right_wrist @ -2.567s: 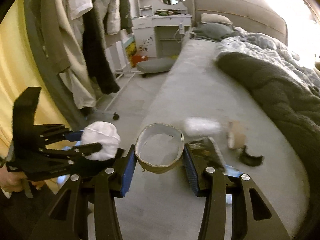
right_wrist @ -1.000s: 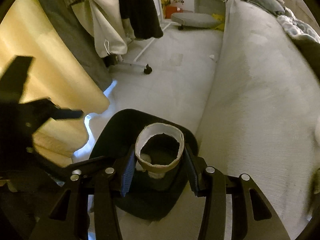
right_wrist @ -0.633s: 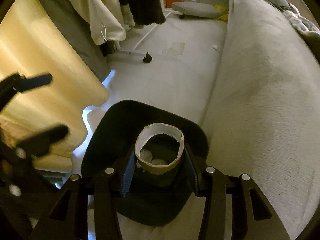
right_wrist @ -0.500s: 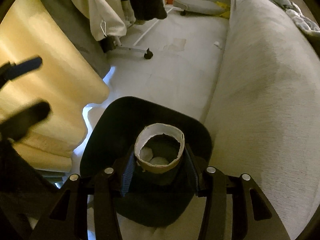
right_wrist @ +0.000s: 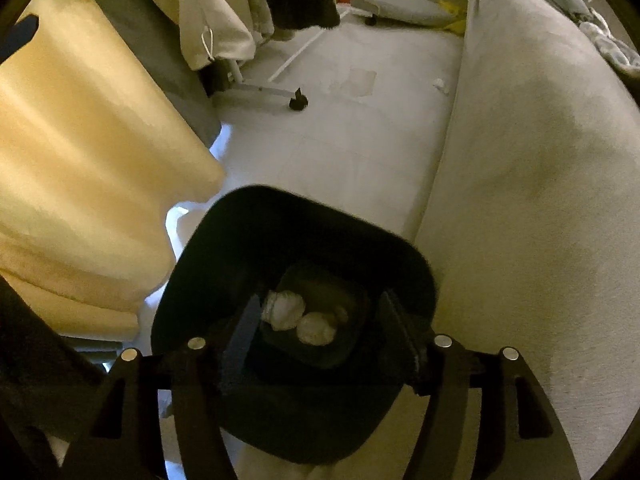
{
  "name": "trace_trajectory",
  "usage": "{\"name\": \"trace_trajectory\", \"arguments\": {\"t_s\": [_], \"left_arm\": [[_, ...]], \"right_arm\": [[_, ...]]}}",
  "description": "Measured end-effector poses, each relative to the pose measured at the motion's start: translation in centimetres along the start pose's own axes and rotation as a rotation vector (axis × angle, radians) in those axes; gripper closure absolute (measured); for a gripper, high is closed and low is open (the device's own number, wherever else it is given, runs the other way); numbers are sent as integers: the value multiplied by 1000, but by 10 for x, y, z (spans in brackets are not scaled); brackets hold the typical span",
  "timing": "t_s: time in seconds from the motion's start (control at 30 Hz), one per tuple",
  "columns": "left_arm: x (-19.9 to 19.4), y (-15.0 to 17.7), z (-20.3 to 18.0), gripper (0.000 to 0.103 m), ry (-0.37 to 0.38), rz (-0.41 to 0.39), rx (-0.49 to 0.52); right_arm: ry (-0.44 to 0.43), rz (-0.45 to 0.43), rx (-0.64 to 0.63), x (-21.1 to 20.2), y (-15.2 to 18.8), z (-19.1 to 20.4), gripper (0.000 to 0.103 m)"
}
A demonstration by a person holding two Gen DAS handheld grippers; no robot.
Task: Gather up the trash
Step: 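Move both tools back toward the remaining trash on the bed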
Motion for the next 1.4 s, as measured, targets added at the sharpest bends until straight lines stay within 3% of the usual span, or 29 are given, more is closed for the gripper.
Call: {"name": "trace_trajectory", "arguments": {"t_s": [0.2, 0.5, 0.63, 0.93, 1.4], "left_arm": [[-18, -25, 1, 9, 32, -106, -54], [-28, -44, -19, 9, 36, -174, -48], [-30, -51, -33, 9, 70, -195, -55], [-23, -59, -62, 9, 118, -189, -67], [2, -57, -109, 8, 194, -116, -76]], "right_arm": [[4, -82, -19, -27, -7, 0, 36], [52, -195, -78, -71, -3, -9, 32], [82, -264, -93, -96, -2, -18, 29], [168, -396, -82, -148, 8, -60, 22], [268, -447, 0, -184, 37, -129, 12]]}}
Point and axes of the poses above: each gripper's, at about its wrist camera, not at the fingertips, and x roughly the way its jaws point, z to its left, y to its underside, the point moved 5 cm from there along x, roughly the way its jaws point, and after that the axes turned 2 degrees about -z, right-handed, at the moved point
